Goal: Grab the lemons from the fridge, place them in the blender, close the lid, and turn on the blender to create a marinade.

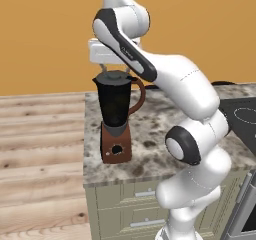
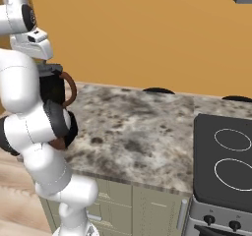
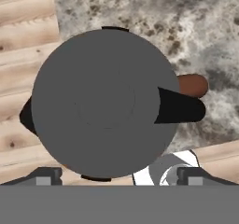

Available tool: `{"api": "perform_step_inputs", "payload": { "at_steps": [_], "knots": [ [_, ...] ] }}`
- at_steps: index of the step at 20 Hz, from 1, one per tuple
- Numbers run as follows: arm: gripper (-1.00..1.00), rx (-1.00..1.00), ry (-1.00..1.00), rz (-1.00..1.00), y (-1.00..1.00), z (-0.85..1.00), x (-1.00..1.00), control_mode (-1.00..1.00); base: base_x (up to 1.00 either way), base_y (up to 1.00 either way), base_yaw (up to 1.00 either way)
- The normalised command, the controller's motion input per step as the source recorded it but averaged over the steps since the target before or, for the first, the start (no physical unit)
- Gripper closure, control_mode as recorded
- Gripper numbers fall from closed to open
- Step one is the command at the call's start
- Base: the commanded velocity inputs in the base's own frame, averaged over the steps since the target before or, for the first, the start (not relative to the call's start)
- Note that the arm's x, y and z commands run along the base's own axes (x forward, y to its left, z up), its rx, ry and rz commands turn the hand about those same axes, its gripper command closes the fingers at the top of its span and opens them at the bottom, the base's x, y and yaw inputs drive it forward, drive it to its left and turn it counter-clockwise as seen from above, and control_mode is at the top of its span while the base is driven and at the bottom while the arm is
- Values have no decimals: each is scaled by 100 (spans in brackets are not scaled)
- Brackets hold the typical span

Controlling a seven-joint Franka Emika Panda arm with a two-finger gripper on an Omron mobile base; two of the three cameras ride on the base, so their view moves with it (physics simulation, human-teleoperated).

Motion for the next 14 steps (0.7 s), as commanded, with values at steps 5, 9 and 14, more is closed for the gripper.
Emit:
{"api": "perform_step_inputs", "payload": {
  "at_steps": [5,9,14],
  "knots": [
    [-100,0,-16,2,-27,-22,-100,-100,0,0,0],
    [-100,0,-16,3,-29,-35,-100,-100,0,0,0],
    [-100,0,-11,3,-14,-46,-100,-100,0,0,0]
  ]
}}
